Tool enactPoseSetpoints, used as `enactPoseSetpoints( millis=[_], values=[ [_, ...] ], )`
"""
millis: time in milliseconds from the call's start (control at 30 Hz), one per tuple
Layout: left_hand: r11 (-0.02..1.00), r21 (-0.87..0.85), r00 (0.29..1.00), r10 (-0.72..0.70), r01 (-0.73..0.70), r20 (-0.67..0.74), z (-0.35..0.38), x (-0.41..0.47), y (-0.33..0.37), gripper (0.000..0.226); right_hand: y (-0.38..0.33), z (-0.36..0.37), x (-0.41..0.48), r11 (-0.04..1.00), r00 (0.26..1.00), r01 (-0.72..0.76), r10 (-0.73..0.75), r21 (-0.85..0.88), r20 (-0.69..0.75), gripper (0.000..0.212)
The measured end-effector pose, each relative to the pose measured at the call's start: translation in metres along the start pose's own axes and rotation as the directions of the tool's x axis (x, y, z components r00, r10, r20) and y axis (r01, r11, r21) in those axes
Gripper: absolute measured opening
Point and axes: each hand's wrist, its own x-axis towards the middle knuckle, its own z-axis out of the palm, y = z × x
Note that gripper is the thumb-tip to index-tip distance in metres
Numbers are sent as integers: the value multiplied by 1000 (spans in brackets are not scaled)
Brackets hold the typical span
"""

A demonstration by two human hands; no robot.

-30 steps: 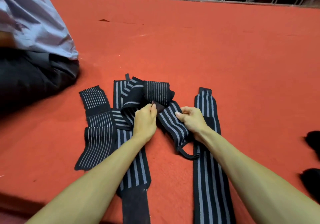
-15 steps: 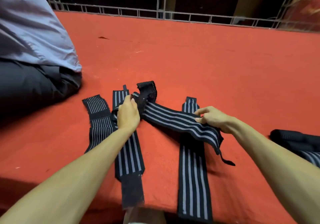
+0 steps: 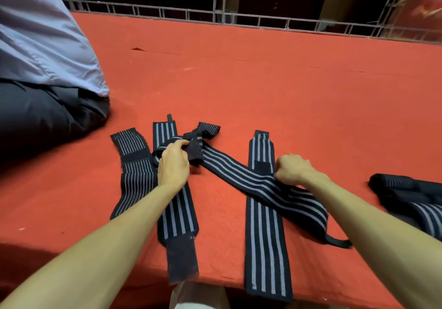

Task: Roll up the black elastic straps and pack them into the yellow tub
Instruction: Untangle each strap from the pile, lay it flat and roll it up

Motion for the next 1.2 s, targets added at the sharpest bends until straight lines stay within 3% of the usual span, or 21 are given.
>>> enactPoseSetpoints(
  millis=[133, 267, 367, 467, 633, 867, 1000, 1100, 1200],
  values=[
    [999, -41, 1000, -9, 9, -13, 14, 12, -18, 38, -49, 14, 34, 953, 961, 269, -256, 137, -107, 28],
    [991, -131, 998, -37, 30, -53, 30, 18, -33, 36, -97, 37, 61, 931, 948, 315, -317, 186, -20, 70],
    [980, -195, 989, -63, 35, -136, 35, 17, -42, 34, -116, 51, 73, 941, 942, 335, -336, 38, 25, 93],
    [972, -231, 982, -75, 34, -173, 34, 19, -45, 33, -120, 52, 79, 924, 923, 380, -382, -49, -49, 78],
    [972, -234, 988, -58, 22, -146, 30, 16, -35, 33, -111, 10, 70, 892, 890, 451, -450, 0, -68, 23],
    [990, -130, 996, -67, 58, -58, 27, 17, -4, 36, -55, -49, 44, 902, 943, 328, -298, 280, -146, 25],
    [998, -61, 1000, -21, 23, 23, 29, 14, 13, 38, -21, -63, 20, 736, 975, 203, -211, 646, -65, 26],
    [997, -72, 999, -3, 6, 37, 30, 9, 24, 37, 3, -60, -1, 594, 987, 113, -157, 796, -24, 29],
    [1000, -25, 996, -8, 11, 90, 30, 3, 31, 36, 24, -42, -14, 626, 998, -11, -44, 780, 49, 31]
  ],
)
